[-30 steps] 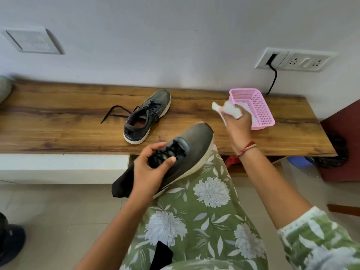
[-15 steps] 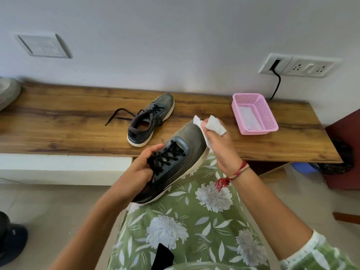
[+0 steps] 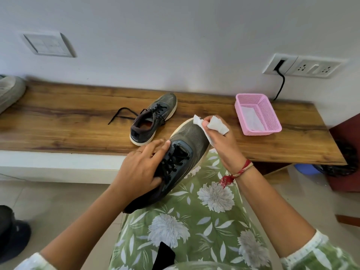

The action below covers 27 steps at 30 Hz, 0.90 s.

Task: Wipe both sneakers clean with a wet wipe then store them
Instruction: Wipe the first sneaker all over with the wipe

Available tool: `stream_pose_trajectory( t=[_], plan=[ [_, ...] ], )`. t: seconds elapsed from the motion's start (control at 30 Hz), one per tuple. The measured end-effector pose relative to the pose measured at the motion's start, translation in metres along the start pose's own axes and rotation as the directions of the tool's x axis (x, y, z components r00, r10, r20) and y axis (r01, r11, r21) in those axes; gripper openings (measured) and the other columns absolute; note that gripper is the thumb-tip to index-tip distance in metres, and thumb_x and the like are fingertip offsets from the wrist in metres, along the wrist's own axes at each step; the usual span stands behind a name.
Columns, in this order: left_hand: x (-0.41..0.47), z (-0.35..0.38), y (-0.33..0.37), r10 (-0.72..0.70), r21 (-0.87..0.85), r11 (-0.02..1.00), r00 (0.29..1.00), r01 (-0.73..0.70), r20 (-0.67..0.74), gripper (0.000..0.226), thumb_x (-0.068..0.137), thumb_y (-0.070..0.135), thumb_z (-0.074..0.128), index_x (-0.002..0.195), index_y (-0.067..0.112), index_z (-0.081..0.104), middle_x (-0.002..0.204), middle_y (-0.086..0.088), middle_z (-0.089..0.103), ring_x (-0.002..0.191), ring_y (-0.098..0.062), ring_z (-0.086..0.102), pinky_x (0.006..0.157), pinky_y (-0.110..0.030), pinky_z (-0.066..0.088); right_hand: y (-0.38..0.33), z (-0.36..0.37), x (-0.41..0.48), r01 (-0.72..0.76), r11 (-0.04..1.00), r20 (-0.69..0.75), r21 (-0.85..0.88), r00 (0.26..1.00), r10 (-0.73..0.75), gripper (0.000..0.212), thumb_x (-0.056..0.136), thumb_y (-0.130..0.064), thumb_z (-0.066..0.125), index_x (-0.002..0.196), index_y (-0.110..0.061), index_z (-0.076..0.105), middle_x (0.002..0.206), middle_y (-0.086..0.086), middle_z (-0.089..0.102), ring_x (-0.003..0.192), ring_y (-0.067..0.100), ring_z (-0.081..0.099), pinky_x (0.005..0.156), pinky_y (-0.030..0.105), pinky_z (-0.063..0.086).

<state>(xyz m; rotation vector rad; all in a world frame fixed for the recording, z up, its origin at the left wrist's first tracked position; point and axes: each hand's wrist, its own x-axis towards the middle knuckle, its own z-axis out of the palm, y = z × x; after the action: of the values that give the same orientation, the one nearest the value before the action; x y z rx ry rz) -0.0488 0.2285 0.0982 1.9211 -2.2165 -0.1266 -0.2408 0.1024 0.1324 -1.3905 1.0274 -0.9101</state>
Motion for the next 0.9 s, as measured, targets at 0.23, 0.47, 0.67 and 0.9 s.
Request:
stream_pose_trajectory(
  t=[0.23, 0.47, 0.67, 0.9],
  plan=[
    [0.005, 0.024, -0.003, -0.12, -0.237, 0.969, 0.975, 0.073, -0.188, 0.073, 0.071, -0.002, 0.068, 0.139, 0.017, 0.046, 0.112, -0.005, 0.059, 0.092, -0.023, 0.055, 0.058, -0.035, 0.05, 0.006, -0.008, 0.007, 0.048, 0.991, -0.004, -0.128, 0.999, -0.049, 0.015, 0.091, -0.008, 0.058, 0.081, -0.019, 0.058, 0.086, -0.002, 0.056, 0.076, -0.001, 0.051, 0.071, 0.015, 0.041],
    [0.004, 0.041, 0.01, -0.298, -0.366, 0.911, 0.919, 0.192, -0.258, 0.055, 0.072, 0.002, 0.048, 0.125, 0.011, 0.06, 0.099, -0.007, 0.065, 0.087, -0.029, 0.058, 0.064, -0.04, 0.052, 0.033, -0.004, -0.011, 0.284, 0.57, -0.009, -0.771, 0.89, -0.457, 0.024, 0.066, -0.012, 0.081, 0.087, -0.019, 0.071, 0.097, 0.007, 0.055, 0.09, 0.023, 0.05, 0.077, 0.033, 0.031],
    [0.004, 0.035, 0.012, -0.382, -0.496, 0.843, 0.881, 0.208, -0.278, 0.054, 0.071, 0.0, 0.048, 0.121, 0.014, 0.062, 0.099, -0.002, 0.065, 0.092, -0.022, 0.06, 0.075, -0.029, 0.048, 0.046, -0.006, -0.019, 0.265, 0.489, 0.03, -0.831, 0.899, -0.436, 0.027, 0.068, -0.011, 0.078, 0.091, -0.023, 0.068, 0.091, -0.002, 0.061, 0.085, 0.021, 0.052, 0.074, 0.029, 0.019],
    [0.003, 0.031, 0.008, -0.411, -0.53, 0.817, 0.874, 0.227, -0.259, 0.052, 0.071, 0.001, 0.05, 0.119, 0.016, 0.064, 0.101, -0.001, 0.068, 0.095, -0.022, 0.062, 0.078, -0.03, 0.049, 0.051, 0.007, -0.025, 0.37, 0.367, 0.162, -0.853, 0.858, -0.488, 0.029, 0.067, -0.01, 0.077, 0.091, -0.021, 0.066, 0.089, -0.002, 0.063, 0.084, 0.018, 0.051, 0.068, 0.026, 0.016]
  ],
)
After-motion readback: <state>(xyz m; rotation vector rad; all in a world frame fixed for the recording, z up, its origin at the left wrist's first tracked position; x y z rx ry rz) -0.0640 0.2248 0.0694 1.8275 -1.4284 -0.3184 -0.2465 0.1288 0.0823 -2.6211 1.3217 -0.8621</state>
